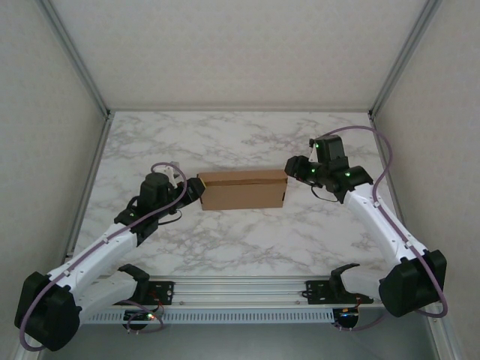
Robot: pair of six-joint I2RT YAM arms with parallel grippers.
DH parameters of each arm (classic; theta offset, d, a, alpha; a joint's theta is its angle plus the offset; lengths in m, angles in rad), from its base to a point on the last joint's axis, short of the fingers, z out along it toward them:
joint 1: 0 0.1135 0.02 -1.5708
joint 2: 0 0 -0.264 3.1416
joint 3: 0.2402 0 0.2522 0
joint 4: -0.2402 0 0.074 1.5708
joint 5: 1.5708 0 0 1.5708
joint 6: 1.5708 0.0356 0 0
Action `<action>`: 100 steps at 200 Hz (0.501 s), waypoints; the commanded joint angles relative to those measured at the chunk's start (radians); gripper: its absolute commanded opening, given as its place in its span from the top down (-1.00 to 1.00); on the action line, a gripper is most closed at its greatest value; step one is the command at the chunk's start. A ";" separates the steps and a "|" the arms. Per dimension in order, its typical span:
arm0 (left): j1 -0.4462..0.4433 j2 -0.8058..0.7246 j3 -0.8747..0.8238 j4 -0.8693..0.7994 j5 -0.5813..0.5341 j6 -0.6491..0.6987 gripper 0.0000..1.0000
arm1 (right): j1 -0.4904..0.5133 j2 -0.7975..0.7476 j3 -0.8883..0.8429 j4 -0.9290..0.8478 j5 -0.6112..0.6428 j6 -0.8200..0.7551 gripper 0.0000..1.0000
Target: Fold the paper box
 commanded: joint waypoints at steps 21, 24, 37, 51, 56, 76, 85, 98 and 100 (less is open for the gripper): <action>0.015 0.013 -0.015 -0.063 -0.013 0.014 0.06 | -0.004 0.011 -0.096 0.034 -0.032 0.011 0.21; 0.015 0.013 -0.015 -0.064 -0.013 0.014 0.06 | -0.004 0.010 -0.104 0.038 -0.033 0.012 0.22; 0.015 0.012 -0.016 -0.065 -0.014 0.017 0.07 | -0.004 0.014 -0.138 0.051 -0.031 0.014 0.23; 0.015 0.010 -0.019 -0.066 -0.014 0.018 0.06 | -0.004 0.019 -0.164 0.051 -0.018 0.010 0.26; 0.016 0.010 -0.021 -0.065 -0.014 0.018 0.07 | -0.005 0.021 -0.172 0.055 -0.014 0.007 0.26; 0.016 0.010 -0.028 -0.062 -0.016 0.018 0.06 | -0.004 0.030 -0.195 0.057 -0.001 0.004 0.29; 0.016 0.009 -0.029 -0.065 -0.018 0.019 0.06 | -0.005 0.031 -0.198 0.059 -0.001 0.004 0.29; 0.019 0.004 -0.024 -0.076 -0.026 0.024 0.05 | -0.005 0.032 -0.197 0.057 -0.002 0.004 0.30; 0.020 0.002 -0.022 -0.078 -0.026 0.026 0.03 | -0.005 0.032 -0.196 0.056 -0.001 0.004 0.30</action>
